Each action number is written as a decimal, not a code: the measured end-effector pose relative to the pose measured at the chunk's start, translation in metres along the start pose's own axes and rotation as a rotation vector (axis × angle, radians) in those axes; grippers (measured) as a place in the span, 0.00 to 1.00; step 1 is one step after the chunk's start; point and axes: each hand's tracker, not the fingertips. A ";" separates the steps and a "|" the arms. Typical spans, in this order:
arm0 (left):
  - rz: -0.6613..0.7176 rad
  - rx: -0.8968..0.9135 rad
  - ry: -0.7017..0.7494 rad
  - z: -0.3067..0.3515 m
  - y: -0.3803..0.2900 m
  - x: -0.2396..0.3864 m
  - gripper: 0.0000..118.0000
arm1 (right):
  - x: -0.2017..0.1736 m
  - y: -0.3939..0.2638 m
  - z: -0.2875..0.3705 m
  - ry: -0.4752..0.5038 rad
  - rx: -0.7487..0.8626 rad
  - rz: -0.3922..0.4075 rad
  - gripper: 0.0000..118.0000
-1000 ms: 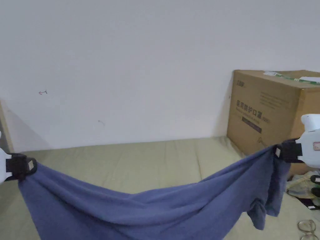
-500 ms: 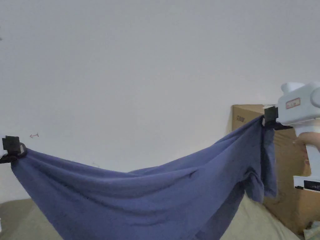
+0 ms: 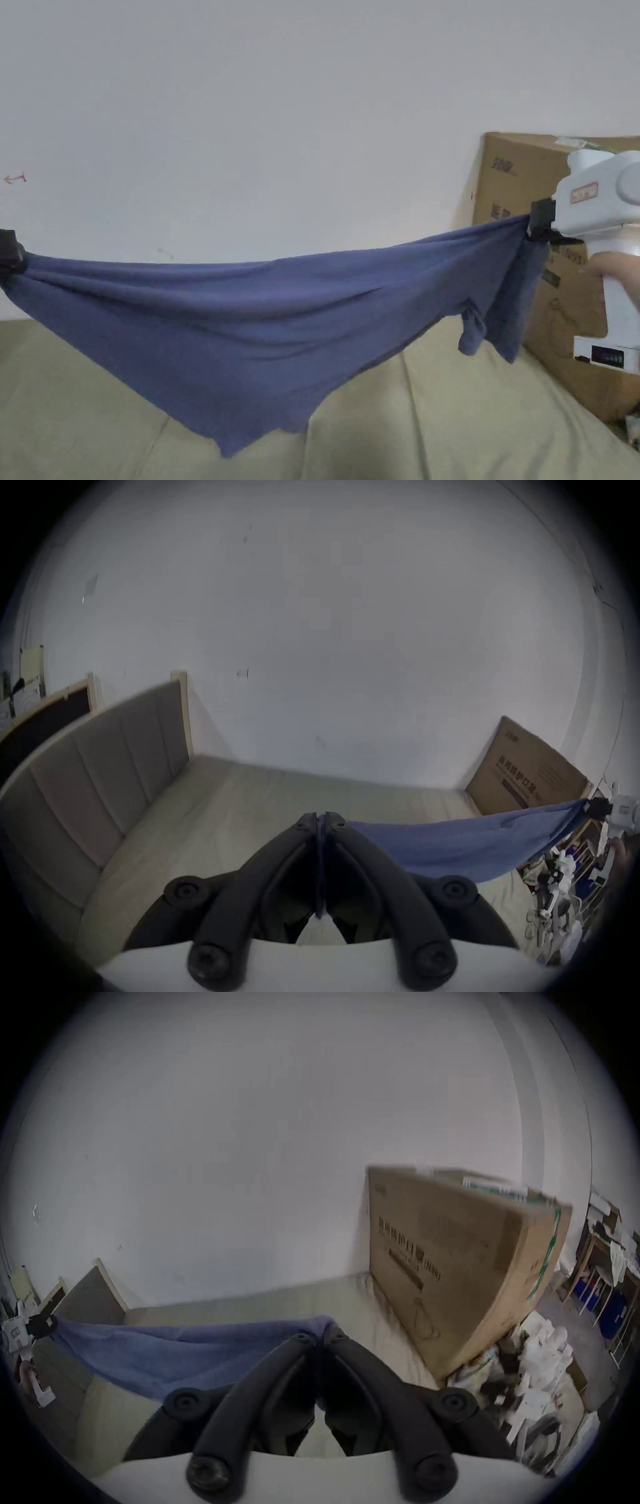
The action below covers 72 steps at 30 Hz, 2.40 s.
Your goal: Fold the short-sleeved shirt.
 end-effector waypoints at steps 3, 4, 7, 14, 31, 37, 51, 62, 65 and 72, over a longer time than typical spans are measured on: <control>0.004 -0.102 -0.007 -0.003 -0.050 -0.019 0.02 | 0.016 -0.051 -0.006 0.015 -0.099 0.001 0.03; -0.022 -0.144 -0.011 -0.002 -0.065 -0.026 0.02 | 0.022 -0.068 -0.004 0.020 -0.134 0.012 0.03; -0.043 -0.251 -0.028 0.015 -0.115 -0.046 0.02 | 0.038 -0.116 0.014 0.030 -0.222 0.065 0.03; -0.038 -0.431 -0.060 0.084 -0.212 -0.082 0.02 | 0.066 -0.223 0.079 0.087 -0.378 0.122 0.03; -0.057 -0.762 -0.050 0.079 -0.325 -0.103 0.02 | 0.096 -0.374 0.048 -0.013 -0.750 0.234 0.04; -0.059 -0.706 -0.070 0.102 -0.312 -0.103 0.53 | 0.099 -0.356 0.069 -0.051 -0.712 0.136 0.35; 0.025 -0.351 0.027 0.258 -0.250 -0.077 0.49 | 0.025 -0.294 0.209 0.167 -0.289 0.014 0.70; 0.007 -0.512 0.038 0.219 -0.269 -0.100 0.01 | -0.030 -0.297 0.209 0.274 -0.237 0.102 0.00; 0.030 -0.545 0.043 0.179 -0.286 -0.117 0.65 | -0.033 -0.298 0.205 0.283 -0.262 0.113 0.00; 0.066 -0.636 0.065 0.100 -0.331 -0.144 0.97 | -0.031 -0.308 0.189 0.239 -0.342 0.124 0.00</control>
